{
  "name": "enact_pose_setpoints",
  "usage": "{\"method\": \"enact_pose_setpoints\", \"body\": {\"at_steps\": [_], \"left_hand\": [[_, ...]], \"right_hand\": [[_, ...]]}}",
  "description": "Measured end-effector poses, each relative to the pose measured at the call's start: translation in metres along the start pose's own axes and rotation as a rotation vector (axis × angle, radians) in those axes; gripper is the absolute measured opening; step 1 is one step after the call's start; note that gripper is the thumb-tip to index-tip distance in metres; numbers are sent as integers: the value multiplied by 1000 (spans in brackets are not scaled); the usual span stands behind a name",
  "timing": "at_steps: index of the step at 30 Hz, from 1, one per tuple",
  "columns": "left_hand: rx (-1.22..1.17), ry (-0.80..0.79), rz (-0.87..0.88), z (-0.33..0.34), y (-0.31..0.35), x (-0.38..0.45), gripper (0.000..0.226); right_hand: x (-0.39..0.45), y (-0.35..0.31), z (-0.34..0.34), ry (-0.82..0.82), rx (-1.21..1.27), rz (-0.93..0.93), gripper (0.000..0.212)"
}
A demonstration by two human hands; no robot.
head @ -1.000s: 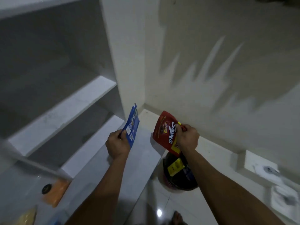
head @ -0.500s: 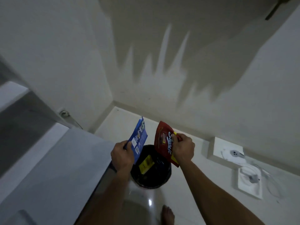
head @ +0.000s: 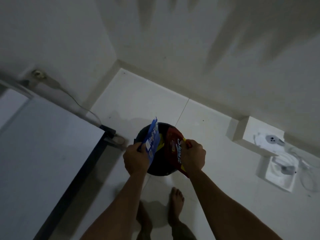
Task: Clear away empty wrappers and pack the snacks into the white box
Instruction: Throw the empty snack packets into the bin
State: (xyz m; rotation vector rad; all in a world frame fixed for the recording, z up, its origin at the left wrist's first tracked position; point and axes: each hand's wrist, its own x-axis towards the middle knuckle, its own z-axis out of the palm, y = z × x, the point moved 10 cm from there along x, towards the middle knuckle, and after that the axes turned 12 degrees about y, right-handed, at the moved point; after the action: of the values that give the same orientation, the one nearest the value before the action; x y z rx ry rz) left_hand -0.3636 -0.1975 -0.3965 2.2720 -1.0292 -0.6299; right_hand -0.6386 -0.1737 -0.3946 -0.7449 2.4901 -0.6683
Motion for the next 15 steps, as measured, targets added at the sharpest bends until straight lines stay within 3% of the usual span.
{"method": "enact_pose_setpoints", "body": {"at_steps": [3, 8, 15], "left_hand": [[6, -39, 12, 34, -16, 10, 23], [96, -130, 59, 53, -36, 11, 54], [58, -113, 65, -23, 21, -12, 35]], "right_hand": [[10, 14, 37, -24, -25, 0, 30], [2, 24, 58, -97, -41, -45, 67], [-17, -24, -11, -92, 38, -92, 49]]}}
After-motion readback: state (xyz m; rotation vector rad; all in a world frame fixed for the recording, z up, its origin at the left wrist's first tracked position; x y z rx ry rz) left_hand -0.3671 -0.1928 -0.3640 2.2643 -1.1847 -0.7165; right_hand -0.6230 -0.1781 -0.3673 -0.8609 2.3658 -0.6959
